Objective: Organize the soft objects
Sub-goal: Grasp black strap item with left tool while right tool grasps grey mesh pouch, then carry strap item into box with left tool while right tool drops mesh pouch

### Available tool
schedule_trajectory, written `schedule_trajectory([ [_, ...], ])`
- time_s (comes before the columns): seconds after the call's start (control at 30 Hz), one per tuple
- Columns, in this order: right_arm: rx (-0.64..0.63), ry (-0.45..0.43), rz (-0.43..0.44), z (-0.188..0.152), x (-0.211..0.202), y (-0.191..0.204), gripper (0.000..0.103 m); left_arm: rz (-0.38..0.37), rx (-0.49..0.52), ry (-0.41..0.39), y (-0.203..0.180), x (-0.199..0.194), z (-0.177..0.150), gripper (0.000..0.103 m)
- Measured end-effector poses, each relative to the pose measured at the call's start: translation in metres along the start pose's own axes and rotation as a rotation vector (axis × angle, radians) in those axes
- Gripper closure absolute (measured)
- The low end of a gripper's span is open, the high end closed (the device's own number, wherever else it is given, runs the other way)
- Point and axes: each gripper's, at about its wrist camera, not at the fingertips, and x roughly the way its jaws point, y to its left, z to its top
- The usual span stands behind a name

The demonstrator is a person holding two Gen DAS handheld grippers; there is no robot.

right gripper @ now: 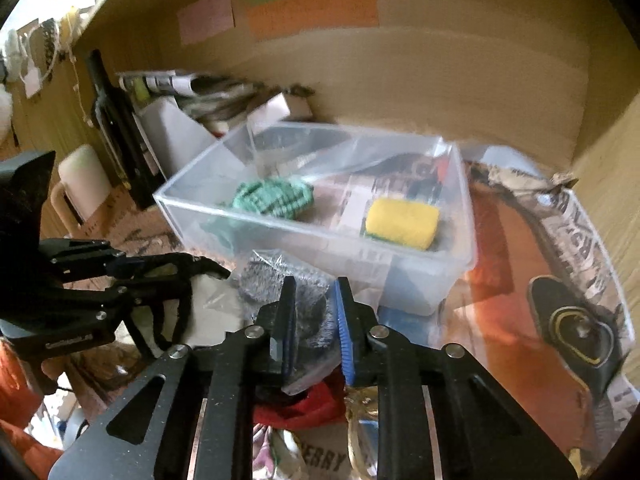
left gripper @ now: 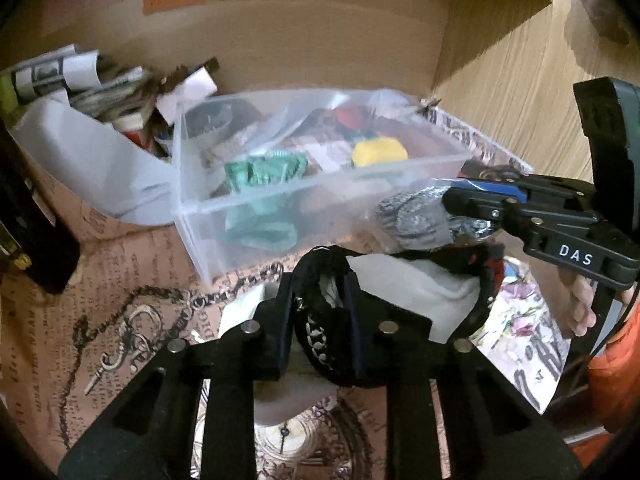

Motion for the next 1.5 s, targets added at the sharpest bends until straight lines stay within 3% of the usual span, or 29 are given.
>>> schedule_trajectory([
  [0.47,0.011,-0.166,-0.060,0.017,-0.054,-0.006,0.087,0.015,0.021,-0.169,-0.010,-0.053,0.036,0.083],
  [0.9,0.023,-0.264,-0.092,0.040,-0.070,-0.015,0.087,0.104,0.034,-0.332,-0.008,-0.079,0.085,0.084],
  [1.2,0.037,-0.258,-0.083,0.056,-0.048,-0.018,0.087,0.156,-0.051,-0.313,0.019,-0.045,0.106,0.084],
  [1.5,0.020,-0.158,-0.093,0.062,-0.001,-0.019,0.087,0.150,-0.118,-0.223,0.046,0.004,0.105,0.084],
])
